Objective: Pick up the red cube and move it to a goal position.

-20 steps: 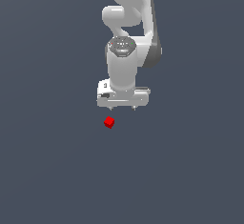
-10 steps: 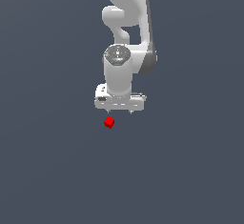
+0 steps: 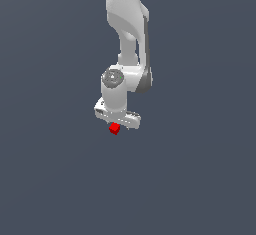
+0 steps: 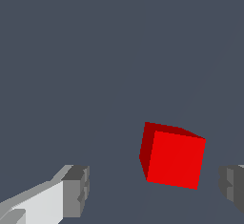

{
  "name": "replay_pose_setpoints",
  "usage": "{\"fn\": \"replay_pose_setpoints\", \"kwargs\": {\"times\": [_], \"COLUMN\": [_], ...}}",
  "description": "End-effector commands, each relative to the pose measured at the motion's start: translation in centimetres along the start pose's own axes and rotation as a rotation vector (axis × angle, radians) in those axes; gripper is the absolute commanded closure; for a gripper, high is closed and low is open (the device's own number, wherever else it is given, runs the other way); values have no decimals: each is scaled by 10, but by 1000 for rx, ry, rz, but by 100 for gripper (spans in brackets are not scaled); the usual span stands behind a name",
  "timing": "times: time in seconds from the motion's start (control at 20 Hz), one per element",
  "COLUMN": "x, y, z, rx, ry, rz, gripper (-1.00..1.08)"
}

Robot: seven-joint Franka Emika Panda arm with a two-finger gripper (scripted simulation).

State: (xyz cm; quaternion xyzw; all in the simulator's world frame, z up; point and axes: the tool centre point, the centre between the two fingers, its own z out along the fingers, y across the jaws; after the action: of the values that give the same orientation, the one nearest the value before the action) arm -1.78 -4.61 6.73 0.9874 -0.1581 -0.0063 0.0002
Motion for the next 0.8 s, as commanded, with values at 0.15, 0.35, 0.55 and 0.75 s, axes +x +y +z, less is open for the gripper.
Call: {"fn": "replay_pose_setpoints", "kwargs": {"times": [0.15, 0.35, 0.55, 0.75], "x": [1, 1, 1, 1], "y": [16, 21, 23, 23], "z": [32, 45, 47, 47], "rx": [1, 2, 2, 2], "ry": [9, 12, 13, 13], "rz": [114, 156, 166, 166], "gripper": [-92, -92, 108, 108]}}
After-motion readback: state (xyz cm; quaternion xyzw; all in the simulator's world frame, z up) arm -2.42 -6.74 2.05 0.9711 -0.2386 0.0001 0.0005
